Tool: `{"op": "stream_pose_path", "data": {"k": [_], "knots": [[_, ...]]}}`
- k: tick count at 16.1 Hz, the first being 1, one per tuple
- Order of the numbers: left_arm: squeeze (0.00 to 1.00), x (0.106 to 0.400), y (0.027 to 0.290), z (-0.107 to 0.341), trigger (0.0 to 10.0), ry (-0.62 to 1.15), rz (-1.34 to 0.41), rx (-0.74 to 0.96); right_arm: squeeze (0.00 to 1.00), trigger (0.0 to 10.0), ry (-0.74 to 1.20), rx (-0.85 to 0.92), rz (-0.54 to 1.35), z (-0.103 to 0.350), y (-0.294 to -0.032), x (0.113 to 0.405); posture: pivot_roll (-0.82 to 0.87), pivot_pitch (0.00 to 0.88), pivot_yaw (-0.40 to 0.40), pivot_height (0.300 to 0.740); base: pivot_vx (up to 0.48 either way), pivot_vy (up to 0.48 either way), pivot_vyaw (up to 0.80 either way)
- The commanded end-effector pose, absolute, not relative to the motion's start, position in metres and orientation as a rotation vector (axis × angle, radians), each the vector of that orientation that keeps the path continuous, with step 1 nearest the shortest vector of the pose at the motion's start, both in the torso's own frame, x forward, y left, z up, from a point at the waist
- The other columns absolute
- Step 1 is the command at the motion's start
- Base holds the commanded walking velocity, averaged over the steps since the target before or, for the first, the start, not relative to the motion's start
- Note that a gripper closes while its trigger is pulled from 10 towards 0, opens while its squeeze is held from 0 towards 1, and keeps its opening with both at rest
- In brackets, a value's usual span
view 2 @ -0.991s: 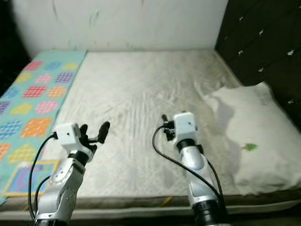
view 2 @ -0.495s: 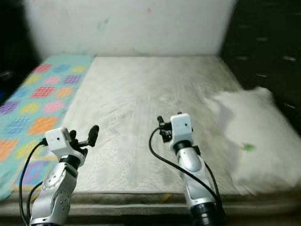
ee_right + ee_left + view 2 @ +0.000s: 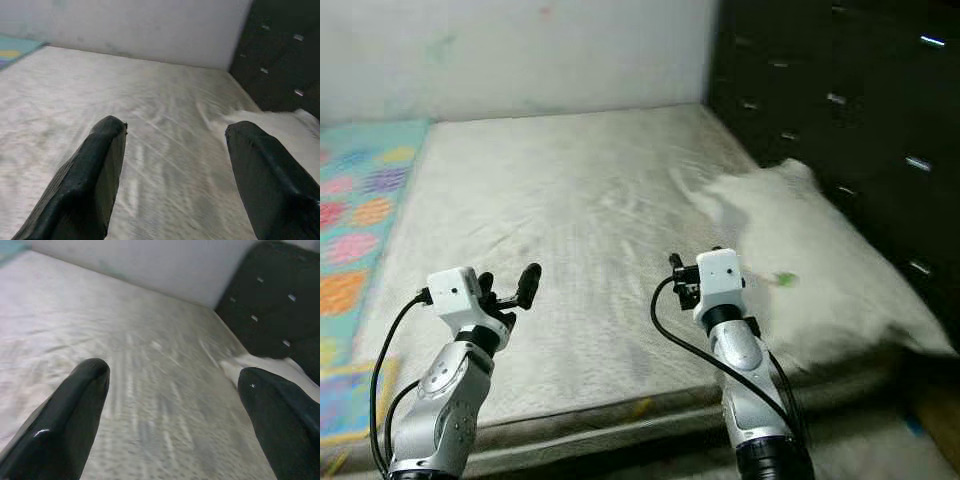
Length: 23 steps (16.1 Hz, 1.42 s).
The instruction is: Clean up the room
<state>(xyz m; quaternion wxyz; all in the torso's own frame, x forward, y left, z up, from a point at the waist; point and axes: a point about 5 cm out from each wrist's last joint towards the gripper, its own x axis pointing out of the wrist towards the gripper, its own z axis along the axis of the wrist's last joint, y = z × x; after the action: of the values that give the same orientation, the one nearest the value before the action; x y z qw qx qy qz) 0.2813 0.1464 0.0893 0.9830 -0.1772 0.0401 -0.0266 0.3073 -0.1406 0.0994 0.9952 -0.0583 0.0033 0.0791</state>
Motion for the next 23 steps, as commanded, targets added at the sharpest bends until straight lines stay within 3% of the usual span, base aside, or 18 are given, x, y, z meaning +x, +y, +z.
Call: {"op": "stream_pose_path", "data": {"k": [1, 23], "knots": [[0.0, 0.2802, 0.1478, 0.0889, 10.0, 0.087, -0.041, -0.365, 0.0, 10.0, -0.026, -0.117, 0.175, 0.1084, -0.1349, 0.3097, -0.15, 0.0, 0.007, 0.74, 0.0, 0.345, 0.0], [0.0, 0.2832, 0.1532, 0.0949, 10.0, 0.062, -0.015, -0.31, 0.0, 10.0, -0.041, -0.119, 0.189, 0.1115, -0.1354, 0.3114, -0.15, 0.0, 0.006, 0.74, 0.0, 0.394, 0.0]]}}
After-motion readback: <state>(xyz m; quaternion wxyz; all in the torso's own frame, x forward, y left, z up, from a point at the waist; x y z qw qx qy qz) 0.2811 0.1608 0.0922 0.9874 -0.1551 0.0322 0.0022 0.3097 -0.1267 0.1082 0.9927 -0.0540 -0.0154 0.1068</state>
